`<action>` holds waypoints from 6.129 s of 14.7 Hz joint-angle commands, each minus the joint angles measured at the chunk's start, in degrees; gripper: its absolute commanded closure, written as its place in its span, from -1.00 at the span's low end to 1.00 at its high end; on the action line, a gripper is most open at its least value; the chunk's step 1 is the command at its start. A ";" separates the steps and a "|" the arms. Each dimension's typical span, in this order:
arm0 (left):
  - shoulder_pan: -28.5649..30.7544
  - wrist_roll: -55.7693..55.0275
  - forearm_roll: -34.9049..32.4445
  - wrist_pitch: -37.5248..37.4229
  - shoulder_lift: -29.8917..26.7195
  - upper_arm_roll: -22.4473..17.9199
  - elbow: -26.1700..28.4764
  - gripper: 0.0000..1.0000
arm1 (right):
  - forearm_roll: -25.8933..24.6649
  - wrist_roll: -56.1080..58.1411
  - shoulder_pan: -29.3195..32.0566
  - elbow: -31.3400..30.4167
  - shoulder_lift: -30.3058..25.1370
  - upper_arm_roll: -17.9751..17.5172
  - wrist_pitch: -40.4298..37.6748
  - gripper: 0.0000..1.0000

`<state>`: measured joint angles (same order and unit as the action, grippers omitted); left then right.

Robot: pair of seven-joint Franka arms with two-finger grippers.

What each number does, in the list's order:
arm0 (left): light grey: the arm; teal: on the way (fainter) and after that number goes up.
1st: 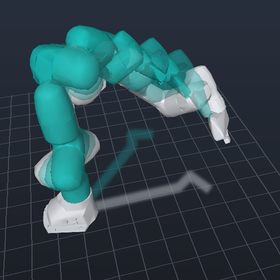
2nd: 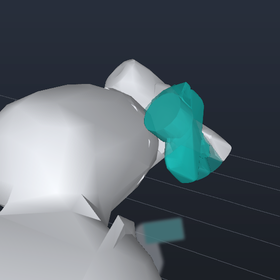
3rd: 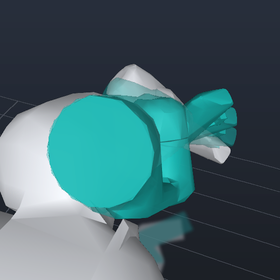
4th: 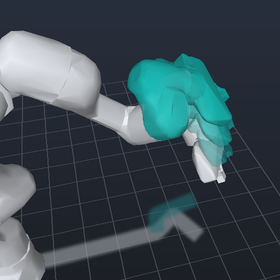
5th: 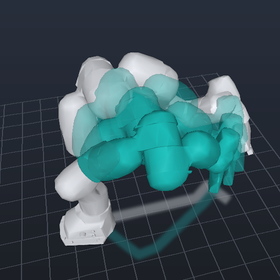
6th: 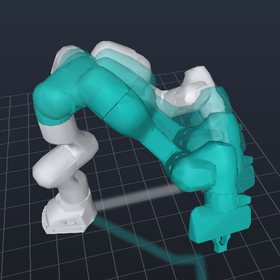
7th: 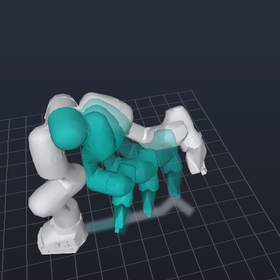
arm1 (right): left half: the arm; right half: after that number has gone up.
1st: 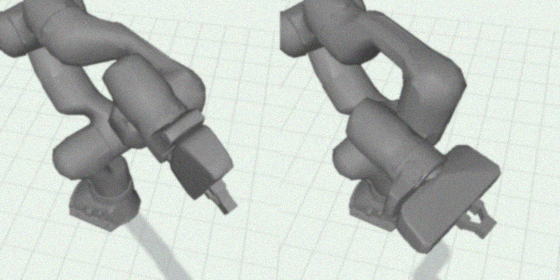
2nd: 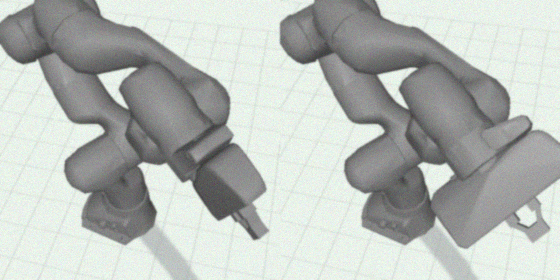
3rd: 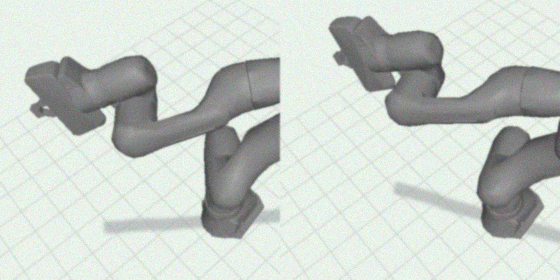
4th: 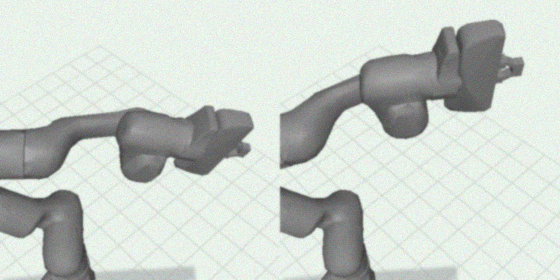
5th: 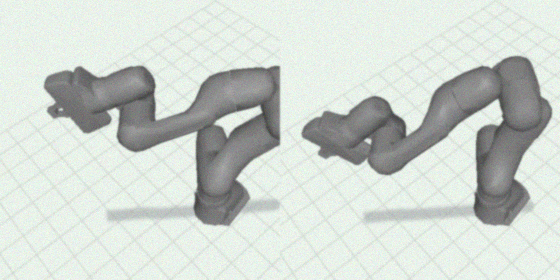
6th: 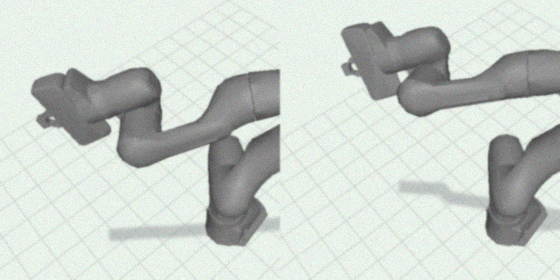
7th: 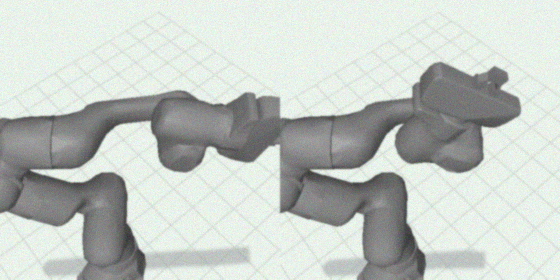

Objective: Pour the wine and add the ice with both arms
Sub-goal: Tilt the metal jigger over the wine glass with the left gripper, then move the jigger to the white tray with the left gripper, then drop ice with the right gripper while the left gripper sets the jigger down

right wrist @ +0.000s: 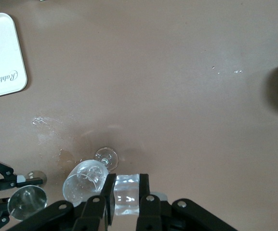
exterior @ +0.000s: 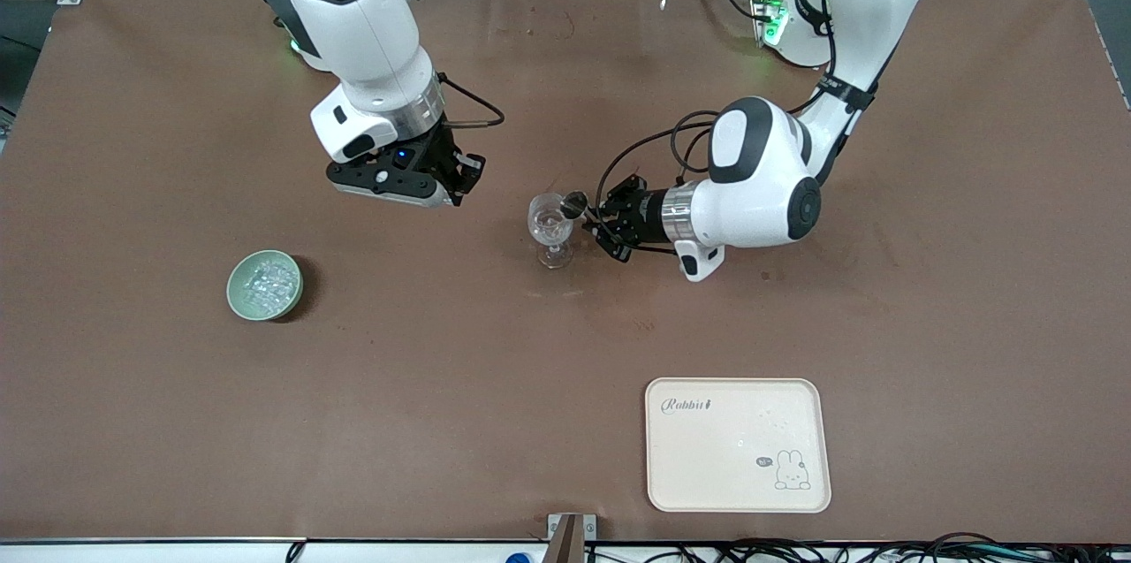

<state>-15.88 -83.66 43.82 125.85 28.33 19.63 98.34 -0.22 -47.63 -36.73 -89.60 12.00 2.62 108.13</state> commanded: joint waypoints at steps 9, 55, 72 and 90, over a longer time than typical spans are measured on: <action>-2.84 -8.61 -8.21 1.42 -1.35 -0.29 0.71 0.99 | -0.31 -0.01 0.52 0.13 -0.13 -0.25 -0.20 0.93; 21.14 13.68 20.32 -8.69 16.22 0.15 -20.55 0.99 | -0.49 0.17 -6.33 -0.05 5.05 -0.25 10.52 0.76; 28.45 27.41 34.58 -4.48 35.30 -1.79 -29.52 0.98 | -0.31 0.17 -9.67 -1.63 11.12 -0.25 10.52 0.51; 27.66 32.51 36.34 -0.60 37.59 -1.96 -29.26 -0.08 | -0.49 2.52 -7.49 -1.19 11.47 0.02 10.87 -0.78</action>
<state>12.09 -52.16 78.88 124.80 65.70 17.67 69.95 -0.29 -47.25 -46.24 -90.63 24.18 2.69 118.77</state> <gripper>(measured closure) 0.692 0.203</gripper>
